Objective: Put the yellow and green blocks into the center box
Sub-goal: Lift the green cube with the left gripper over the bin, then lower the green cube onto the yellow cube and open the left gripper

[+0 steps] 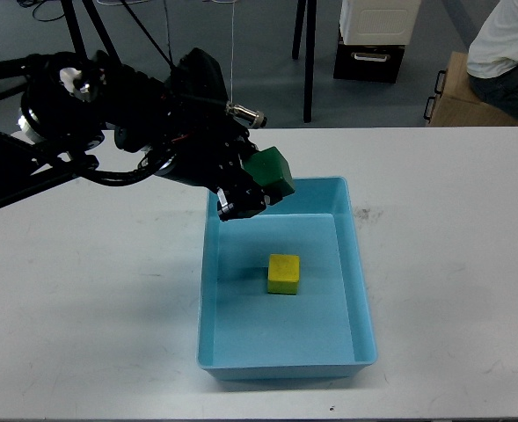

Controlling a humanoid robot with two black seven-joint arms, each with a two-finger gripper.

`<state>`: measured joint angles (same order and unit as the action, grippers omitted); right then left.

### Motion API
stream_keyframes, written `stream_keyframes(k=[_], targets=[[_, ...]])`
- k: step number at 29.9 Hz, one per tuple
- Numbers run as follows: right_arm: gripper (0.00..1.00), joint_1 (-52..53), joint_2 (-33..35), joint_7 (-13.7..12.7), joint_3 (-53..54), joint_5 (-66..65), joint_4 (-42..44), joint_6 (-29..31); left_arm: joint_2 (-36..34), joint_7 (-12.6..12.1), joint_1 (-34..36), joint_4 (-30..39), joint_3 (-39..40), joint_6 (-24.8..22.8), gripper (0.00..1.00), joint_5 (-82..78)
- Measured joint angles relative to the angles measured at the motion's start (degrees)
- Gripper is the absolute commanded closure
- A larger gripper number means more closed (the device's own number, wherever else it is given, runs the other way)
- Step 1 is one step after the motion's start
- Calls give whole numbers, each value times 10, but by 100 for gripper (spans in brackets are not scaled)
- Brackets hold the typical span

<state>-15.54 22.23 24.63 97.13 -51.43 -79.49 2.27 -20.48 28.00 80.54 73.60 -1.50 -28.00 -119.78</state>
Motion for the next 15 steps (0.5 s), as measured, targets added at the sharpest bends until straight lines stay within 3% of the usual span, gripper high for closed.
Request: stream_keyframes(k=[7,15], targets=[[1,-1,0,0,2,2,11,0,37,0,-46,-52,-15,0,76,-49],[1,-1,0,0,3,2,15,0,66,0,-74,-64,-16,0,75,-52]])
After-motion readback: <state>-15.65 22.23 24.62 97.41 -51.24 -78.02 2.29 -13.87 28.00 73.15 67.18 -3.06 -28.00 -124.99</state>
